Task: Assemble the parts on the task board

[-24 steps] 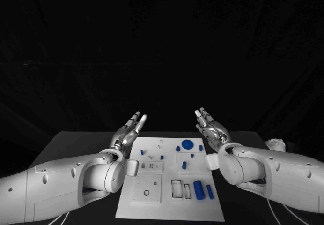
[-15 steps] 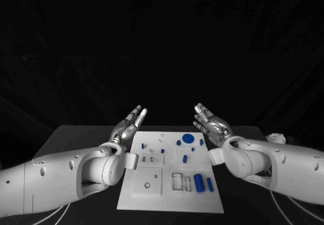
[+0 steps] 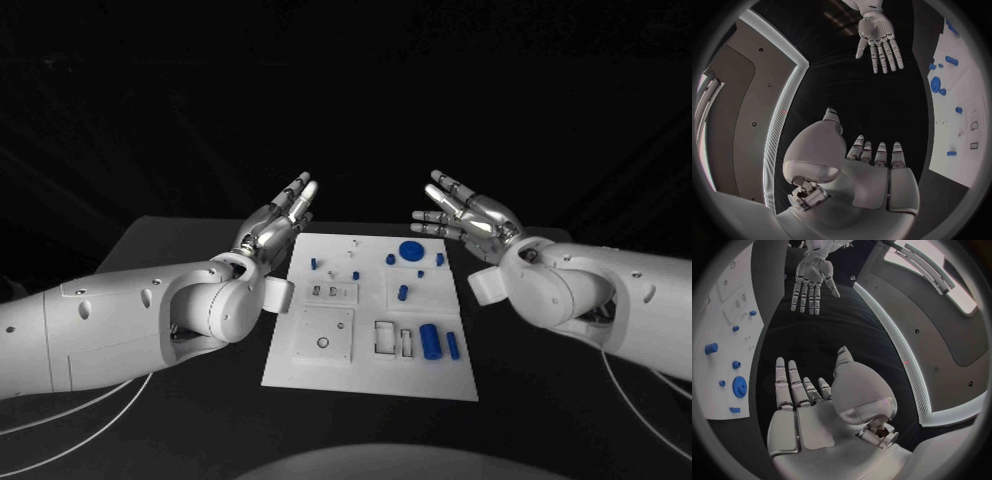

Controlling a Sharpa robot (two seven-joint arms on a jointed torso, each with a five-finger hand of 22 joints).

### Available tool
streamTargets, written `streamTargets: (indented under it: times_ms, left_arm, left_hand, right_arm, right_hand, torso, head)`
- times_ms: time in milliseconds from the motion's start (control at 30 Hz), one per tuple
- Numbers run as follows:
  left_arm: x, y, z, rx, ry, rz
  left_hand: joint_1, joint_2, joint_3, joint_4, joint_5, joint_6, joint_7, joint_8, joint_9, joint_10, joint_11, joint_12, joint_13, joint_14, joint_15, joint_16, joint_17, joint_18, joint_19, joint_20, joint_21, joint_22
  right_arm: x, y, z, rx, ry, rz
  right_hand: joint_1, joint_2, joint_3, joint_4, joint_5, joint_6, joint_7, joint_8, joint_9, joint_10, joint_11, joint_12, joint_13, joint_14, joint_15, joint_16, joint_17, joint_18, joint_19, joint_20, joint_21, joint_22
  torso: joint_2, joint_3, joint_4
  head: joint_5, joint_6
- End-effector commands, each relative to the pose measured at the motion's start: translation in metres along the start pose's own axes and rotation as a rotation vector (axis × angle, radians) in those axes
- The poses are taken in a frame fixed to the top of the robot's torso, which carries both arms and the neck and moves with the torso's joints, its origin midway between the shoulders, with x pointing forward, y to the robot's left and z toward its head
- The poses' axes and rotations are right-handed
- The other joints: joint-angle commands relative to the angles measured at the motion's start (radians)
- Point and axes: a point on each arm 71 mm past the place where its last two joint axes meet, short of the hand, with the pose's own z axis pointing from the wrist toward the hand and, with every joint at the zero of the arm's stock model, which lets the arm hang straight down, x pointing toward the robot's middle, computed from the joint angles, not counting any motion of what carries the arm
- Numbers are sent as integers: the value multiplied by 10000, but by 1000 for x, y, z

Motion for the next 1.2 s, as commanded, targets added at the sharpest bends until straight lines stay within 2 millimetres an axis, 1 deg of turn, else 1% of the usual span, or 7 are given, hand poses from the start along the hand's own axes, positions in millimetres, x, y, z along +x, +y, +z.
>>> streamTargets:
  times_ms: [33, 133, 367, 600, 867, 1067, 1200]
  left_arm:
    - [8, -2, -3, 16, 1038, -110]
    - [7, -2, -4, -124, 1170, -157]
    - [6, -3, -4, -415, 1373, -213]
    - [6, -11, -5, -407, 1435, -179]
    - [5, -22, -6, -252, 1465, -110]
    - [3, -31, -6, -33, 1405, 30]
    - [2, -33, -3, 8, 1408, 71]
  left_hand:
    - [147, 39, 65, -15, 134, 86, 28, 65, 12, -2, 77, -32, -10, -6, 20, -37, -15, 93, 1, 143, -36, -17]
    - [285, 89, 70, -19, 321, 139, 67, 72, 18, -2, 117, -32, -10, -6, 69, -37, -15, 107, 1, 208, -36, -17]
    - [702, 264, 45, -22, 834, 343, 174, 101, 40, -2, 223, -32, -10, -6, 145, -37, -15, 126, 1, 316, -36, -17]
    - [1138, 427, -24, -26, 1385, 574, 271, 137, 64, 39, 319, -20, 3, -6, 219, -37, -15, 135, 1, 398, -36, -17]
    - [1732, 541, -97, -20, 2057, 954, 436, 217, 106, 104, 483, -2, 21, -6, 400, -37, -15, 141, 15, 595, -23, -5]
    - [1885, 583, -157, -17, 2231, 1268, 514, 309, 143, 165, 578, 13, 36, -6, 477, -37, -15, 149, 53, 709, 12, 24]
    - [1925, 609, -171, -17, 2269, 1367, 545, 342, 154, 184, 611, 17, 40, -6, 500, -37, -15, 149, 60, 751, 19, 28]
  right_arm:
    - [3, 10, 5, 560, 1096, -2405]
    - [1, 19, 11, 1018, 1641, -4305]
    - [-4, 45, 31, 1737, 2311, -10011]
    - [0, 58, 50, 951, 2173, -13756]
    - [10, 70, 61, 403, 2442, -16187]
    - [15, 77, 67, 11, 2412, -16932]
    - [19, 80, 73, -344, 2365, -17182]
  right_hand:
    - [1911, -131, 810, -1455, 931, 3152, 495, 1352, 1046, 1322, 470, 3064, 791, 3524, -142, 2112, 785, 231, 4007, -87, 1325, 409]
    - [2465, -256, 1213, -2037, 1245, 3316, 438, 1783, 1264, 1529, 702, 3795, 990, 4290, -432, 2697, 995, 181, 4829, -408, 1637, 535]
    - [2772, -661, 1784, -2842, 967, 3876, 454, 2416, 1592, 2061, 707, 4551, 1138, 5529, -881, 3677, 1439, 171, 5980, -904, 2632, 1119]
    - [1587, -1112, 1769, -2475, -146, 4651, 513, 2432, 1892, 3757, 556, 5447, 1525, 5966, -1044, 4436, 1992, 191, 6370, -1059, 3086, 1532]
    - [1492, -2012, 2950, -3037, 3838, 5896, 491, 2768, 2756, 4860, -57, 6272, 2513, 6419, -1494, 6114, 3249, 119, 6574, -1596, 4662, 2839]
    - [921, -2598, 5002, -3284, 3454, 5994, 628, 2693, 3691, 5479, 6, 7886, 4662, 6695, -1385, 9108, 6146, -1171, 9555, -1654, 12045, 12148]
    - [512, -2848, 6065, -3233, 3456, 6022, 671, 2635, 4295, 5089, -133, 8907, 6355, 8660, -1501, 10969, 8804, -1625, 11277, -1549, 13522, 14725]
  torso:
    - [21, -8, 15]
    - [28, -7, 36]
    - [93, -11, 83]
    - [344, -46, 208]
    - [761, -53, 401]
    - [1003, -85, 523]
    - [1020, -103, 572]
  head:
    - [58, -547]
    - [20, -784]
    - [-81, -784]
    - [-406, -784]
    - [-779, -784]
    - [-903, -784]
    - [-930, -784]
